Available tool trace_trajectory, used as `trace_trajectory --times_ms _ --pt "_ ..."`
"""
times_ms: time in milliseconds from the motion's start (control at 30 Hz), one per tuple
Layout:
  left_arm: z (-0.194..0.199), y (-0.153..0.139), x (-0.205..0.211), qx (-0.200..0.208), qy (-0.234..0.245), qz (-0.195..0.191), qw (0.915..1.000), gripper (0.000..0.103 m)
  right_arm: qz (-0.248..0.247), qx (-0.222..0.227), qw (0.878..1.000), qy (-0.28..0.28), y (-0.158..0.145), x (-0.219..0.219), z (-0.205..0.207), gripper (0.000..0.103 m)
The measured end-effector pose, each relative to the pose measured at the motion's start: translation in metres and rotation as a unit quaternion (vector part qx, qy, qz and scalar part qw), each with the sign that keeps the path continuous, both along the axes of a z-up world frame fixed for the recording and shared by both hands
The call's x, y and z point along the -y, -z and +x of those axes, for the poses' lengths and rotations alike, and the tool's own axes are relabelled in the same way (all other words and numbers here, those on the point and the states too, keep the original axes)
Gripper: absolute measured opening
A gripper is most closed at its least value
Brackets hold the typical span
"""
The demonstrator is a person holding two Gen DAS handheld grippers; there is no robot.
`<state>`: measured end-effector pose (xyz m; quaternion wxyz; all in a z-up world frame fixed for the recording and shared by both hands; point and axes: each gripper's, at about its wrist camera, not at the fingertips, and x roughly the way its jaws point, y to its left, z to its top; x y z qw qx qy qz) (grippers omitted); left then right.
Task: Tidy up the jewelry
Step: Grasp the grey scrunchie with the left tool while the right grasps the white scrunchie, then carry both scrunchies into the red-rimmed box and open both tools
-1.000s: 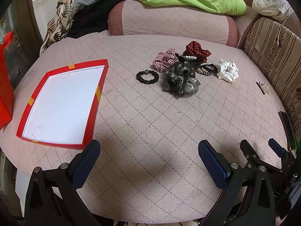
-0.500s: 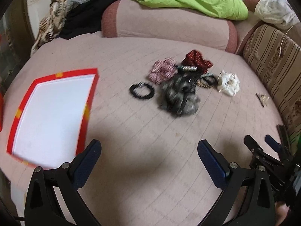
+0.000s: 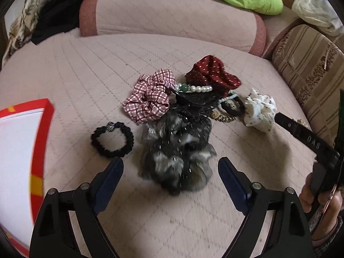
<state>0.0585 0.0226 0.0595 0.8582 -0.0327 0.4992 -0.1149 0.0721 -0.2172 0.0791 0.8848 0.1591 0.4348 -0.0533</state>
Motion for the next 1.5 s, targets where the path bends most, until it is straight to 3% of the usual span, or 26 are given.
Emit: trace_trajectory --times_ms 100,167,200,233,267,300,333,667,933,1233,1500 --pt "0.01 0.009 0.002 -0.013 0.0 -0.012 0.9998 0.072 0.01 -0.01 1.0 0.0 0.011 -0.002 0.017 0.082" --pt "0.013 0.015 0.006 -0.019 0.003 -0.014 0.9997 0.059 0.011 -0.021 1.0 -0.003 0.019 -0.006 0.024 0.074" --pt "0.014 0.017 0.007 -0.022 0.004 -0.01 0.9997 0.048 0.011 -0.026 1.0 -0.005 0.022 -0.007 0.027 0.06" --pt "0.014 0.02 0.009 -0.026 0.006 -0.007 0.9996 0.039 0.017 -0.035 0.999 -0.01 0.027 -0.01 0.03 0.036" --pt "0.013 0.023 0.01 -0.029 0.006 -0.006 0.9995 0.022 0.029 -0.041 0.999 -0.015 0.03 -0.009 0.03 0.023" --pt "0.013 0.024 0.01 -0.031 0.003 -0.005 0.9995 0.021 0.038 -0.04 0.998 -0.017 0.031 -0.009 0.029 0.015" --pt "0.012 0.022 0.01 -0.029 -0.001 -0.005 0.9996 0.019 0.038 -0.039 0.998 -0.015 0.029 -0.01 0.027 0.013" --pt "-0.031 -0.028 -0.013 0.011 0.002 -0.038 0.9992 0.017 0.049 -0.01 0.998 -0.029 -0.012 -0.021 -0.03 0.009" --pt "-0.07 -0.061 -0.067 0.058 -0.027 -0.033 0.9974 0.017 0.039 0.014 0.996 -0.084 -0.056 -0.074 -0.071 0.009" --pt "-0.103 -0.068 -0.186 0.073 -0.112 0.024 0.9908 0.018 0.055 0.015 0.976 -0.208 -0.084 -0.195 -0.088 0.009" --pt "-0.122 -0.049 -0.307 0.04 -0.222 0.052 0.9728 0.018 0.086 0.005 0.944 -0.318 -0.086 -0.319 -0.093 0.009"
